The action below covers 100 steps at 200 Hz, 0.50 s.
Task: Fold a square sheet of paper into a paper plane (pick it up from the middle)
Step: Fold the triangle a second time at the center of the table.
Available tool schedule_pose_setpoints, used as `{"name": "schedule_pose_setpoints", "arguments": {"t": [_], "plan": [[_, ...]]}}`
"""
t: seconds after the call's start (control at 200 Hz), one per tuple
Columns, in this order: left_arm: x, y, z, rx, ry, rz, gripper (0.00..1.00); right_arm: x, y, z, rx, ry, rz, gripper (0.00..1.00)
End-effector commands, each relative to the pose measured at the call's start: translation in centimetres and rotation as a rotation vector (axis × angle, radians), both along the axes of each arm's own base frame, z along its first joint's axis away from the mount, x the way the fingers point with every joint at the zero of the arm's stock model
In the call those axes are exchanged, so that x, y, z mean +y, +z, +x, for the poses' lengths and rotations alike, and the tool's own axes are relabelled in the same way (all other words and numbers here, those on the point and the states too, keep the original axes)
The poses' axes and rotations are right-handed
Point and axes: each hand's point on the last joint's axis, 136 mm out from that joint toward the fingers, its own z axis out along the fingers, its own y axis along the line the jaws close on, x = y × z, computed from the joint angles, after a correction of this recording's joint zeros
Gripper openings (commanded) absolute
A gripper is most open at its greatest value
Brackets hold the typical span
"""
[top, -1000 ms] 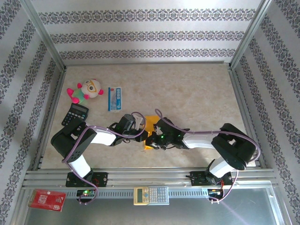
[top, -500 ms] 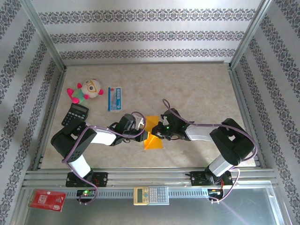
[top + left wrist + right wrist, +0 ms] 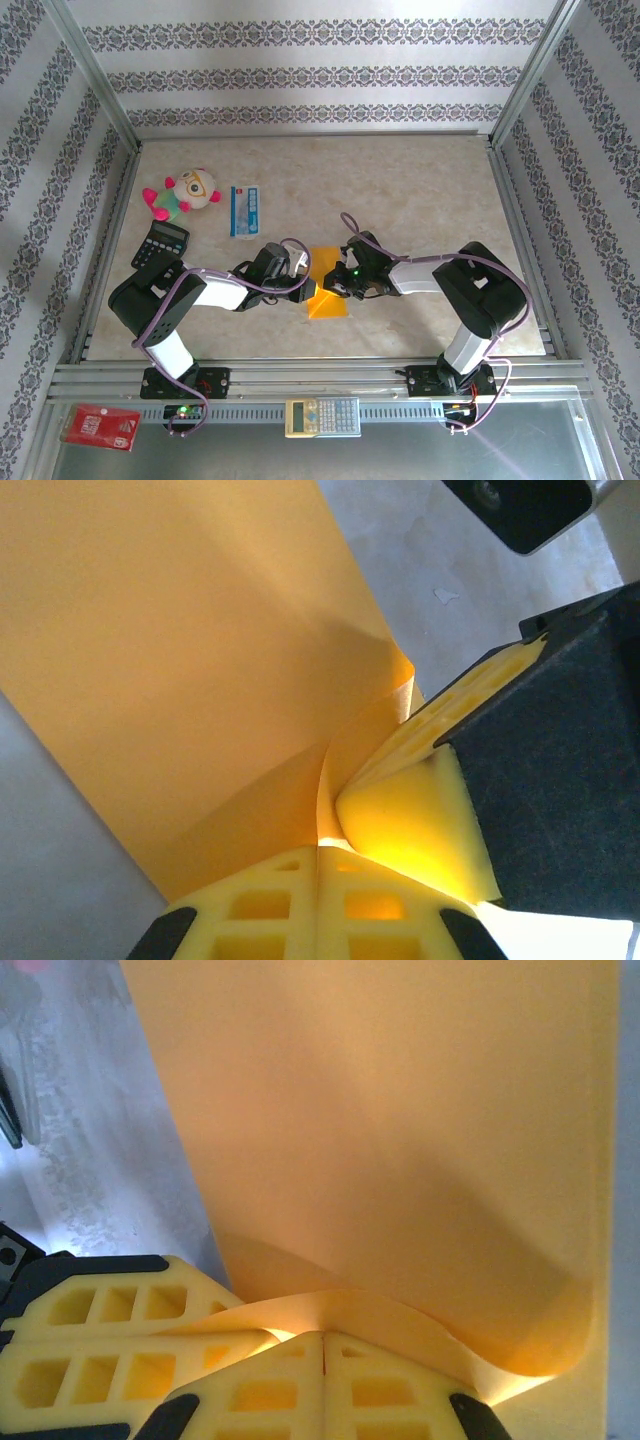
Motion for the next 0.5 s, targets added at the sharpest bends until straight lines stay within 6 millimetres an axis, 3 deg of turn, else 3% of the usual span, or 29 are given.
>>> {"name": "schedule_pose_setpoints", "arguments": {"t": [0.0, 0.175, 0.495], "plan": [[5.4, -6.6, -2.0, 0.125, 0.086, 0.277, 0.00, -1.1, -1.1, 0.4, 0.002, 0.000, -0.039, 0.04], [5.5, -6.8, -2.1, 0.126, 0.086, 0.284, 0.00, -2.2, -1.0, 1.0, -0.002, -0.013, -0.044, 0.05], [5.5, -6.7, -2.1, 0.124, 0.083, 0.285, 0.00, -3.1, 1.4, 2.1, -0.057, -0.024, -0.015, 0.05]]}}
